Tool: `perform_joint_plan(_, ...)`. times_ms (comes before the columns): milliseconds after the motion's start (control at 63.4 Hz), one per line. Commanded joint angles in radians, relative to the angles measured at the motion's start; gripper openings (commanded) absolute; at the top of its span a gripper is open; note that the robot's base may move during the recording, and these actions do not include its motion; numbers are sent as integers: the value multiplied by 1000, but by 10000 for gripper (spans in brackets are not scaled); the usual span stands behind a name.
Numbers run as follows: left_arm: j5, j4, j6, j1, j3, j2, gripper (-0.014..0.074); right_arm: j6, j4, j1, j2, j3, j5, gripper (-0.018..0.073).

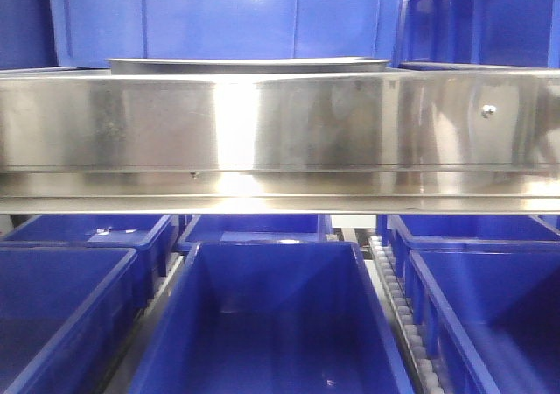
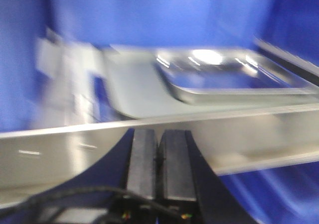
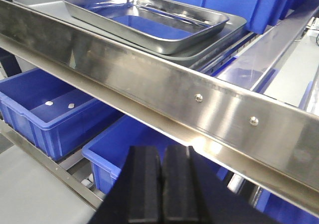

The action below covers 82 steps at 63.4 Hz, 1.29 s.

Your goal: Stack silver trays without gaps

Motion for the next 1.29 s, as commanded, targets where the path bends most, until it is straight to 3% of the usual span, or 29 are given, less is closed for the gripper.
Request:
perform_joint_plan(0, -126, -23, 46, 58, 38, -69, -48, -11, -28, -1, 8, -26, -87, 50)
perform_joint_plan(268, -363, -21, 48, 153, 344, -264, -48, -11, -28, -1, 8, -26, -87, 50)
perform_joint_plan(394, -571, -24, 47, 173, 487, -269, -48, -11, -28, -1, 8, -26, -86, 50)
perform_joint_plan(426, -509, -24, 47, 173, 478, -269, -48, -11, -28, -1, 8, -26, -84, 50)
perform_joint_plan(1278, -509, -24, 47, 173, 479, -269, -48, -11, -28, -1, 8, -25, -80, 50)
